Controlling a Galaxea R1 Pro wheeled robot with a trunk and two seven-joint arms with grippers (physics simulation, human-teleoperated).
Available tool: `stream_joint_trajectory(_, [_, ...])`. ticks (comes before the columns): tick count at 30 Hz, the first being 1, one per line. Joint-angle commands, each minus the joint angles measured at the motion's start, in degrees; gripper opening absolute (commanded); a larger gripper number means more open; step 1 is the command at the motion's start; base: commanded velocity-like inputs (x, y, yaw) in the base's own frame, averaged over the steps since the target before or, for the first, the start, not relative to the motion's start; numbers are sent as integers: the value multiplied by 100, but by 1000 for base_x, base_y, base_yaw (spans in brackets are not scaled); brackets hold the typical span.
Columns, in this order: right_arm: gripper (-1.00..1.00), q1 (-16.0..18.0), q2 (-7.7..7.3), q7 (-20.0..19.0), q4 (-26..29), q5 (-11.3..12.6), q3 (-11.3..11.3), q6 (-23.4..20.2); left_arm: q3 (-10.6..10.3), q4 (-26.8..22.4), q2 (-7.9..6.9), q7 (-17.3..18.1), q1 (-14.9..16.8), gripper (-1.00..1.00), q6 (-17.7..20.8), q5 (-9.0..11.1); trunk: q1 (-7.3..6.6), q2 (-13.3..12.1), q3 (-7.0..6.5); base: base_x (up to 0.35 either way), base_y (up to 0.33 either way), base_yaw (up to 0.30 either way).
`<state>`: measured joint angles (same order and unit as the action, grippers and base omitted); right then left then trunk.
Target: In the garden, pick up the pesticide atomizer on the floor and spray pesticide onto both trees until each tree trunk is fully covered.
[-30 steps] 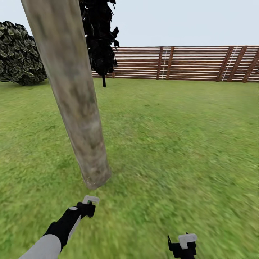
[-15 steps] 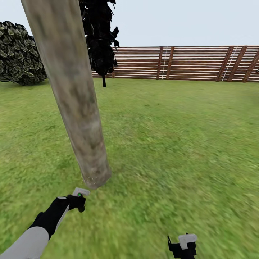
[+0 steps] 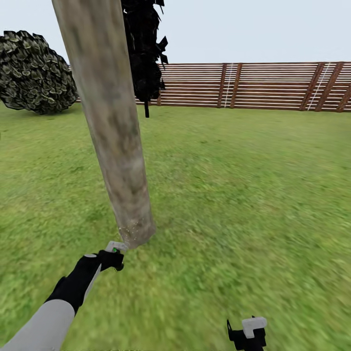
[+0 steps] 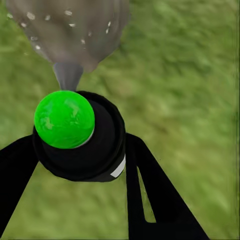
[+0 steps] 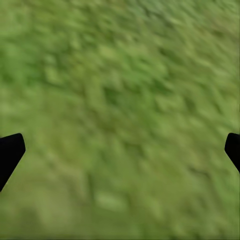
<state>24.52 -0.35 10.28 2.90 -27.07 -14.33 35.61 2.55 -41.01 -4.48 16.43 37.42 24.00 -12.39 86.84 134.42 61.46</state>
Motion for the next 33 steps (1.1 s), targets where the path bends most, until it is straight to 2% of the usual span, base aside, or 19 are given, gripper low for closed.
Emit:
stream_joint_trajectory(1, [100, 0, 0, -1, 0, 0, 1, -1, -1, -157, 42, 5, 42, -100, 226, -16, 0, 0, 0, -7, 0, 17])
stream_joint_trajectory(2, [100, 0, 0, -5, 0, 0, 1, -1, -1, -247, 37, 11, 111, -100, 404, -17, 0, 0, 0, -4, 0, 8])
stream_joint_trajectory(5, [100, 0, 0, -5, 0, 0, -1, -2, 15, -324, -12, 17, 221, -100, 584, -30, 0, 0, 0, -2, 0, 4])
stream_joint_trajectory(6, [100, 0, 0, -7, 0, 0, 0, -2, 28, -349, -241, 23, 283, -100, 642, -26, 0, 0, 0, 0, 0, 0])
stream_joint_trajectory(8, [100, 0, 0, -6, 0, 0, 1, -2, 38, -352, -408, 65, 293, -100, 652, -11, 0, 0, 0, 0, 0, 0])
stream_joint_trajectory(10, [100, 0, -1, -8, 0, 0, 1, -2, 47, -354, -548, 341, 296, -100, 657, -14, 0, 0, 0, 0, 0, 0])
stream_joint_trajectory(12, [100, 0, 0, -8, 0, 0, 1, -2, 21, -360, -502, 509, 289, -100, 659, -16, 0, 0, 0, 0, 0, 0])
stream_joint_trajectory(15, [100, 0, -4, -8, -4, -3, 1, -2, 4, -486, -255, 548, 293, -100, 672, -25, 0, 0, 0, 0, 0, 0])
stream_joint_trajectory(16, [100, 0, -5, -8, -7, -5, 1, -2, -3, -546, -124, 552, 295, -100, 725, -35, 0, 0, 0, 0, 0, 0])
stream_joint_trajectory(17, [100, 0, -6, -8, -8, -6, 1, -2, -6, -572, -74, 553, 305, -100, 775, -40, 0, 0, 0, 0, 0, 0])
stream_joint_trajectory(20, [100, 0, -5, -8, -9, -7, 1, -2, 21, -611, -113, 560, 429, -100, 825, -35, 0, 0, 0, 0, 0, 0])
stream_joint_trajectory(23, [100, 0, -6, -8, -9, -9, 1, -2, 56, -618, -460, 577, 552, -100, 839, -13, 0, 0, 0, 0, 0, 0])
stream_joint_trajectory(26, [100, 0, -5, -8, -9, -9, 1, -2, 58, -626, -680, 769, 548, -100, 847, -11, 0, 0, 0, 0, 0, 0])
stream_joint_trajectory(29, [100, 0, -8, -8, -9, -9, 1, -2, 22, -660, -653, 850, 517, -100, 838, -25, 0, 0, 0, -16, 0, 0])
stream_joint_trajectory(33, [100, 0, -9, -8, -9, -9, 1, -2, 2, -975, -391, 868, 541, -100, 863, -35, 0, 0, 0, -272, 0, 0])
